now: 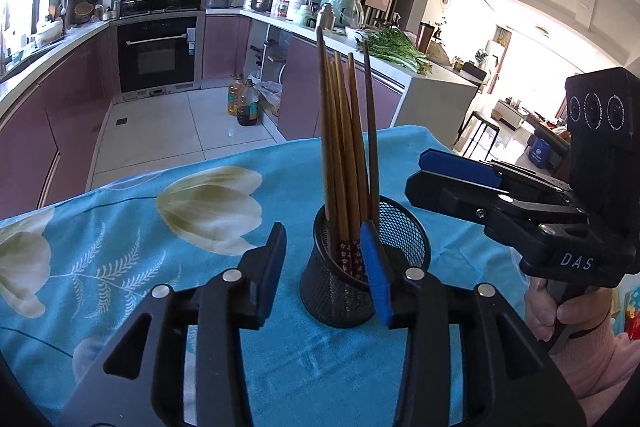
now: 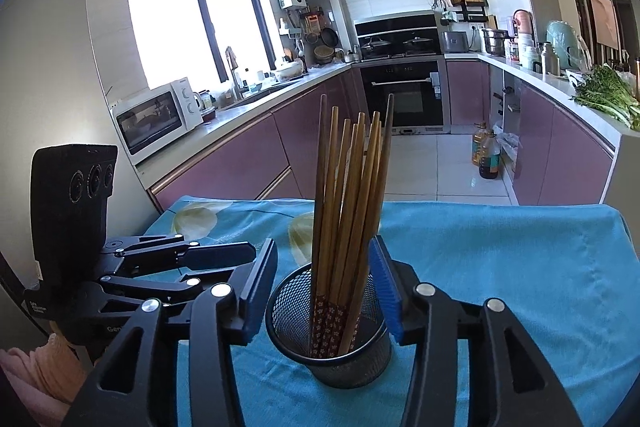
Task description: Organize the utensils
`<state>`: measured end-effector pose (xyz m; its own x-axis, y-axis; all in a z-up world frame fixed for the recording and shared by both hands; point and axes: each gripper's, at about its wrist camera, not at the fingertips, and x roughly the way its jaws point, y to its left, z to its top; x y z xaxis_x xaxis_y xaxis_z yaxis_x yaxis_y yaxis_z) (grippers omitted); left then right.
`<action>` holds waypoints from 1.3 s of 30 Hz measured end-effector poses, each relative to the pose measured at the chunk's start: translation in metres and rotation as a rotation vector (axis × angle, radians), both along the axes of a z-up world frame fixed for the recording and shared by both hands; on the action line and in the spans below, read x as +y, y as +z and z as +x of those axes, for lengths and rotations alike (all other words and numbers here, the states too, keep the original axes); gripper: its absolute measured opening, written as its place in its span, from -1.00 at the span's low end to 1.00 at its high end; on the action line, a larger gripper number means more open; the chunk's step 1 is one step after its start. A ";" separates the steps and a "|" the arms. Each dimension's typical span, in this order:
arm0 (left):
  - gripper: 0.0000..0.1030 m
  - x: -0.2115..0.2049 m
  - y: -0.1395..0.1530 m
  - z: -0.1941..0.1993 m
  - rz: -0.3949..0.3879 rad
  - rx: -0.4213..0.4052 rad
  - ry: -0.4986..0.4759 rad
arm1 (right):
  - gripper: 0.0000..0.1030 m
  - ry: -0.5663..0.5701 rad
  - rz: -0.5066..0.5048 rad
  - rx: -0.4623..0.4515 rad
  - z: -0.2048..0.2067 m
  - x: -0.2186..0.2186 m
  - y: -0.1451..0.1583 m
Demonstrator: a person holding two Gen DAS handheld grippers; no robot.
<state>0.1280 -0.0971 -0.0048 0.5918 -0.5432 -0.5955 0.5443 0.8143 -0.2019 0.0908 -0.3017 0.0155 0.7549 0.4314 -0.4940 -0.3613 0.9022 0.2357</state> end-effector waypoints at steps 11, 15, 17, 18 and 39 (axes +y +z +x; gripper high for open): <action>0.66 0.041 0.008 -0.045 0.002 -0.154 0.197 | 0.76 -0.080 -0.029 -0.063 -0.022 0.004 -0.010; 0.89 0.059 0.012 -0.065 0.009 -0.220 0.284 | 0.87 -0.096 -0.063 -0.092 -0.032 0.013 -0.016; 0.89 0.067 0.012 -0.073 0.015 -0.236 0.315 | 0.87 -0.103 -0.074 -0.107 -0.037 0.018 -0.018; 0.89 0.070 0.012 -0.077 0.014 -0.241 0.330 | 0.87 -0.111 -0.078 -0.115 -0.040 0.019 -0.019; 0.89 0.096 0.015 -0.142 0.028 -0.415 0.488 | 0.87 -0.190 -0.096 -0.269 -0.086 0.040 -0.018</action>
